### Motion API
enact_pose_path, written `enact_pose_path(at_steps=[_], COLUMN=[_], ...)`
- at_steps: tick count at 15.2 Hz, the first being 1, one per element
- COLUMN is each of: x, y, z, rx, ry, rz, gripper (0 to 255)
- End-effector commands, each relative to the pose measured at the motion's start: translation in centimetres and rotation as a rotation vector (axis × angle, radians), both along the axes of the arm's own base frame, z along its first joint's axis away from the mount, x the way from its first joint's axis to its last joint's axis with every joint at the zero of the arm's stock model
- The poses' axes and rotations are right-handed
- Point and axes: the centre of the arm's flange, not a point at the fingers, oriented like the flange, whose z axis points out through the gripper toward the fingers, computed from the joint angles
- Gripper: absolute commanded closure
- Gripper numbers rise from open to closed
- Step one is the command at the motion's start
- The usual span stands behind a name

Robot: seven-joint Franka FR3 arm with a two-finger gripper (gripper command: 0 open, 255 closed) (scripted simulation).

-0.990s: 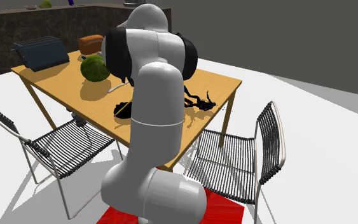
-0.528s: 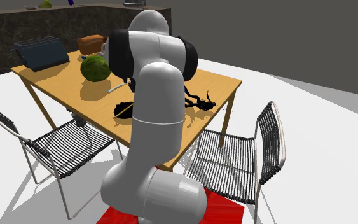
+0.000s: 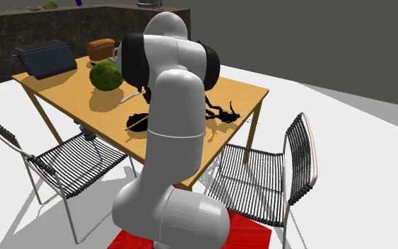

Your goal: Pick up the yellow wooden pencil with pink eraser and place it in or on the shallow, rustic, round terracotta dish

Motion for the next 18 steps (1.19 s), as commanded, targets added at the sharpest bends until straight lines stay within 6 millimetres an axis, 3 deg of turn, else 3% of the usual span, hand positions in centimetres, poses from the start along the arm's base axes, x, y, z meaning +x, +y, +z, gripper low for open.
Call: enact_pose_path(at_steps=[1, 6, 10, 18], x=[0.0, 0.0, 0.5, 0.5], y=[0.0, 0.0, 0.1, 0.1], z=[0.0, 0.0, 5.0, 5.0], rx=[0.0, 0.0, 0.0, 0.0], ry=[0.0, 0.0, 0.0, 0.0], rz=[0.0, 0.0, 0.0, 0.0], gripper=[0, 0, 0, 0])
